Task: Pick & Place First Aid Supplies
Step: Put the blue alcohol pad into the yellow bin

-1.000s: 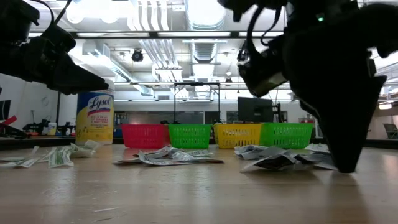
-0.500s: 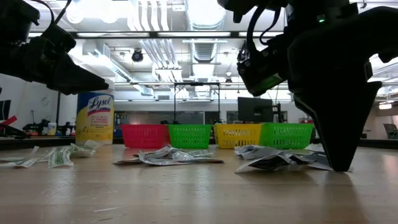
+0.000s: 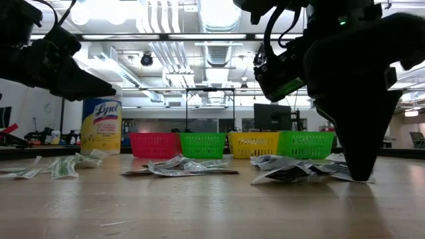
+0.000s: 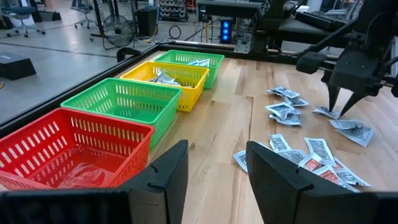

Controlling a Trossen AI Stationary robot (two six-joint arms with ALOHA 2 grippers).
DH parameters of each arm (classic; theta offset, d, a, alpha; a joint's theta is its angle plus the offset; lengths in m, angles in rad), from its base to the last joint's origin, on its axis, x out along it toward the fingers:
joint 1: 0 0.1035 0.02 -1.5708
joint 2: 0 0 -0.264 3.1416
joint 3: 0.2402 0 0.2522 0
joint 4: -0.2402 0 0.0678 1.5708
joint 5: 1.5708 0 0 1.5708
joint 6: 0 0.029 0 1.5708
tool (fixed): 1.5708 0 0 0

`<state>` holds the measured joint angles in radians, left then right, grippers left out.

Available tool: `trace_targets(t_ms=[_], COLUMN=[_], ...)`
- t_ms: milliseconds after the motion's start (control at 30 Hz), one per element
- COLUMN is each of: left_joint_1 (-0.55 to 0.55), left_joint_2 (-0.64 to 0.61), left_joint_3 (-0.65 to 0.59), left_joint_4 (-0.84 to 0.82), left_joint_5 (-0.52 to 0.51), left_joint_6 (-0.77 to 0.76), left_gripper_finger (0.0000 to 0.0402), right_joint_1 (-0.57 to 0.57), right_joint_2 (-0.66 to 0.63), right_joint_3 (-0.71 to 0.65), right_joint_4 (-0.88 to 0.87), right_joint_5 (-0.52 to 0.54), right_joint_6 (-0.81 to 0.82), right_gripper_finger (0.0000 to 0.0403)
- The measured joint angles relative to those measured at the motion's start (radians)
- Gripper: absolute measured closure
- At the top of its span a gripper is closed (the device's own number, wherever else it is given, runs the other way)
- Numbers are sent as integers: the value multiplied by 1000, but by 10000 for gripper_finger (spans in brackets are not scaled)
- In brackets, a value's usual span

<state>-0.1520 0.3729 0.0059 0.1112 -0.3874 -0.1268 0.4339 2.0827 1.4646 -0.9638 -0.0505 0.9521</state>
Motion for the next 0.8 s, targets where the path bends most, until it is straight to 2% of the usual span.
trace_targets(t_ms=[433, 800], left_joint_1=[0, 0], left_joint_2=[0, 0], left_joint_3=[0, 0], left_joint_4=[0, 0], left_joint_5=[0, 0], left_joint_6=[0, 0], left_gripper_finger=[243, 243], right_joint_1=[0, 0], right_joint_2=[-4, -4], right_joint_3=[-18, -25], right_joint_4=[2, -39], right_joint_5=[3, -28], right_joint_6=[16, 18], right_gripper_finger=[389, 394])
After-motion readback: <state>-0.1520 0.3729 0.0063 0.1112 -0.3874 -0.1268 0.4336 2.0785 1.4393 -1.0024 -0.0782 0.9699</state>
